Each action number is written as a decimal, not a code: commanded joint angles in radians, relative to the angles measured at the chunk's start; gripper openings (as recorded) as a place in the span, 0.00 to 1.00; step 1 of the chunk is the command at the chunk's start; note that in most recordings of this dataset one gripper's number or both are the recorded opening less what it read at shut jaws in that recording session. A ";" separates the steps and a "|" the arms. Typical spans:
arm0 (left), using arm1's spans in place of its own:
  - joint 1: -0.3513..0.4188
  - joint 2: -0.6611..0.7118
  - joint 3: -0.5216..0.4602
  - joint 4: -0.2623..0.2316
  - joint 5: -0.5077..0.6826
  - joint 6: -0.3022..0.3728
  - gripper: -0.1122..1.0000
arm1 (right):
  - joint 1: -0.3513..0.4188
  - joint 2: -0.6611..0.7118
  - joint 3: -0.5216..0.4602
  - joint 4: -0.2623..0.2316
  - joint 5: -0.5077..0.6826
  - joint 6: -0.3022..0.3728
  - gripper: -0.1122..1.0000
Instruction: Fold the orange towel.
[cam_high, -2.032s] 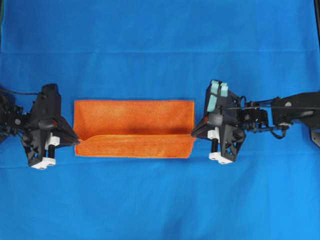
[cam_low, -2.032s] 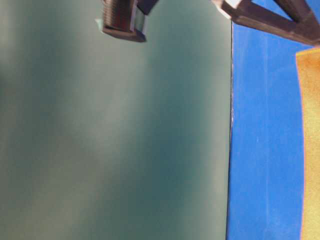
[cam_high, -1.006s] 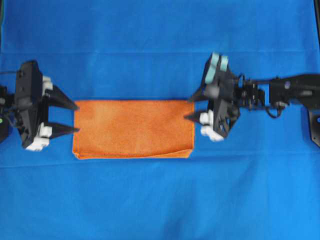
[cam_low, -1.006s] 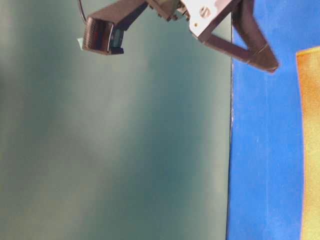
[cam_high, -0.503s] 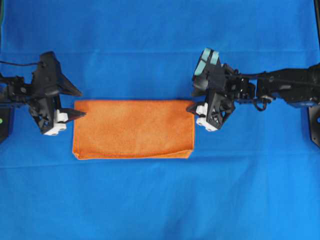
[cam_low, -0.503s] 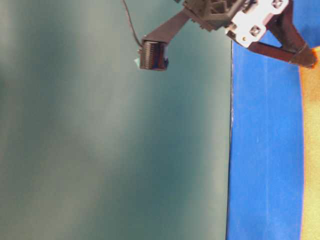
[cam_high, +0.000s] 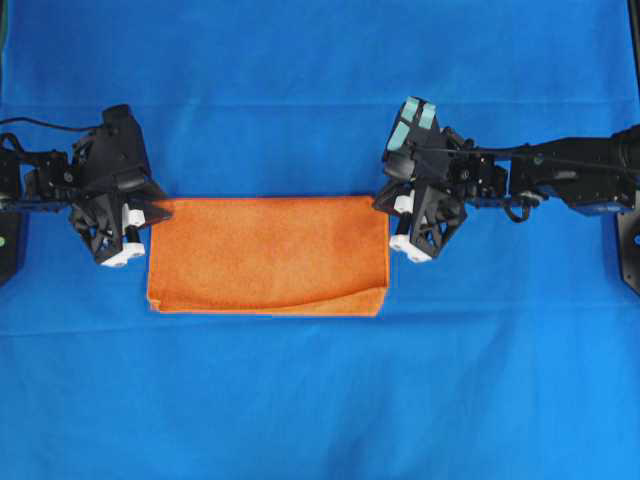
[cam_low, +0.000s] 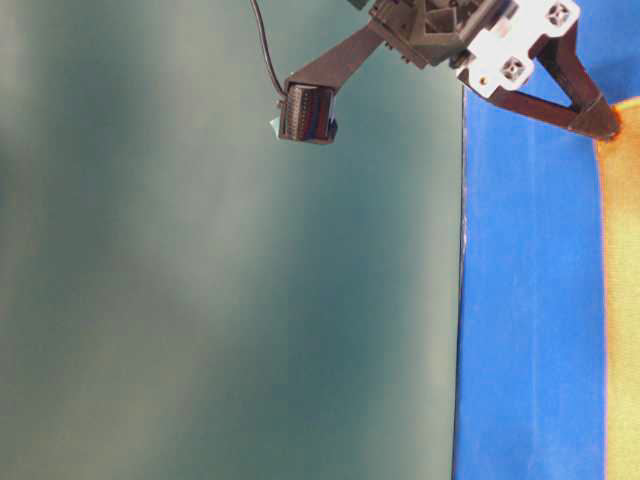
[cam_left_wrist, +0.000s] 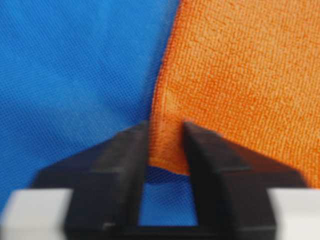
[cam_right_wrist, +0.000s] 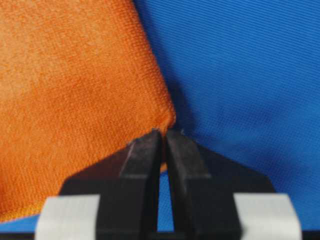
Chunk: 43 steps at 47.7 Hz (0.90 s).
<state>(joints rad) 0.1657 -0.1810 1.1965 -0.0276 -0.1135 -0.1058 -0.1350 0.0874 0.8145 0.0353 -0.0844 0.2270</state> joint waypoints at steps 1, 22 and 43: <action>0.003 -0.005 -0.014 0.002 0.011 0.002 0.23 | 0.009 -0.009 -0.014 -0.003 -0.011 -0.002 0.13; 0.003 -0.123 -0.069 0.002 0.178 -0.002 0.12 | 0.011 -0.087 -0.023 -0.002 0.006 0.008 0.13; -0.006 -0.560 -0.097 0.002 0.408 -0.011 0.12 | 0.014 -0.356 -0.011 -0.006 0.130 0.000 0.13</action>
<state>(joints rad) 0.1657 -0.6857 1.1014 -0.0276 0.2945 -0.1150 -0.1243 -0.2286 0.8084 0.0337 0.0460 0.2286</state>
